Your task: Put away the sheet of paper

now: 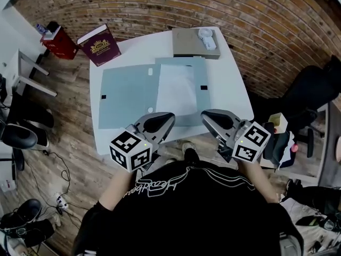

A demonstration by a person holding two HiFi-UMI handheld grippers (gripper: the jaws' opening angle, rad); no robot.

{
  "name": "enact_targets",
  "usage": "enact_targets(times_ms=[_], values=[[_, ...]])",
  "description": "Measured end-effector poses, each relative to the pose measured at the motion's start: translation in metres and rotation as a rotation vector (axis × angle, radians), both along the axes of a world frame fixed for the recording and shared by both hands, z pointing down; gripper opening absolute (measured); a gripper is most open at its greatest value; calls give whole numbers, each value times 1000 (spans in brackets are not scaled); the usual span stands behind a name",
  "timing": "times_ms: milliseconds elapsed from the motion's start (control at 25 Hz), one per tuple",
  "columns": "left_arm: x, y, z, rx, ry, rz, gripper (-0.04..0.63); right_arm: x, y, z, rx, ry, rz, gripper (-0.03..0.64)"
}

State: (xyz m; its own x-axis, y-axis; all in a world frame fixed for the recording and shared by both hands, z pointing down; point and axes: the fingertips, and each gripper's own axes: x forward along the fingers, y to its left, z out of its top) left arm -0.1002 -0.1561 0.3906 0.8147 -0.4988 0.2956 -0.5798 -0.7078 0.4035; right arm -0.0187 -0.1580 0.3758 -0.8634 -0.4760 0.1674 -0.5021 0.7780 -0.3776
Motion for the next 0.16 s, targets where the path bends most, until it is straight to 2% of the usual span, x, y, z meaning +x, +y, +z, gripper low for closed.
enact_targets(times_ms=[160], values=[[5, -3, 8, -13, -2, 3, 31, 6, 0, 7, -12, 7, 6, 3]])
